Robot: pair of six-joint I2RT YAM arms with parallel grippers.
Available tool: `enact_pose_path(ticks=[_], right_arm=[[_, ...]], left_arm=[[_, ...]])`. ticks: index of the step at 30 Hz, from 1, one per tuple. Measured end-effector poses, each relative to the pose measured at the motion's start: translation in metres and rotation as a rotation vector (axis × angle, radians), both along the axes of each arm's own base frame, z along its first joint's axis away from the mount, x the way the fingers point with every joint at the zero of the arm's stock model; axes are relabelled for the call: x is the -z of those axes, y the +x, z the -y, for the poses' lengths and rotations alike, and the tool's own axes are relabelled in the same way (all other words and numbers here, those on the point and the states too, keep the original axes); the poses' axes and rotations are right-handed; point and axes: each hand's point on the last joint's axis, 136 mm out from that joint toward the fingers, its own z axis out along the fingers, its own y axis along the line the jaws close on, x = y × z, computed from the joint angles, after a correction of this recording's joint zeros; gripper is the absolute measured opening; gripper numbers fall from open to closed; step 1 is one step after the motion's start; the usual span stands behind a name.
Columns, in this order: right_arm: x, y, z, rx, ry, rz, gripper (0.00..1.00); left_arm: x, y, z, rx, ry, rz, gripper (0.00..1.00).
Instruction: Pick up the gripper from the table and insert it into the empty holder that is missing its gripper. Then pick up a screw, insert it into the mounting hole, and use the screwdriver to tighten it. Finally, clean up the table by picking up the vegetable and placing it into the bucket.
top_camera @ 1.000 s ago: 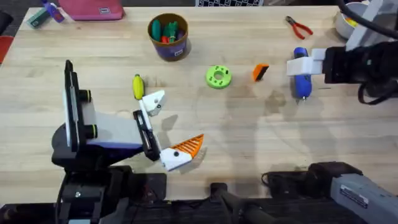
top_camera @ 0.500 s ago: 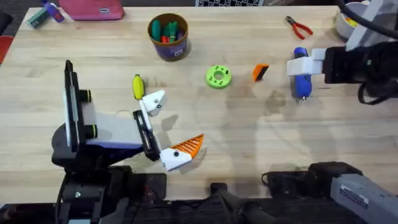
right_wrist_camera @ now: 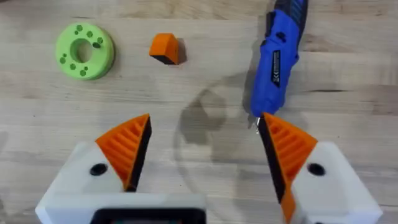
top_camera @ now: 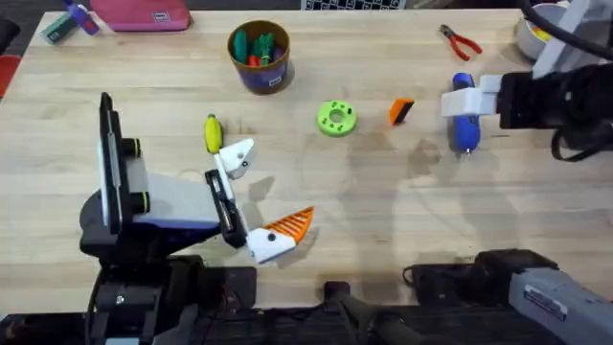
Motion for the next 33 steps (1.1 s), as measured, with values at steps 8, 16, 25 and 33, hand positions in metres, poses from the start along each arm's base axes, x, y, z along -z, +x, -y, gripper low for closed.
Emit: enact_pose_path(ticks=[8,16,25,33], right_arm=[[-0.003,0.009,-0.030,-0.108,-0.009,-0.151,0.994],[0.017,0.074,-0.071,-0.157,-0.029,-0.368,0.994],[0.077,0.088,-0.066,-0.098,-0.091,-0.531,0.987],[0.093,0.104,-0.066,-0.077,-0.106,-0.510,0.861]], left_arm=[[0.000,0.000,0.000,0.000,0.000,0.000,0.985],[0.000,0.000,0.000,0.000,0.000,0.000,0.985],[0.000,0.000,0.000,0.000,0.000,0.000,0.987],[0.000,0.000,0.000,0.000,0.000,0.000,0.985]])
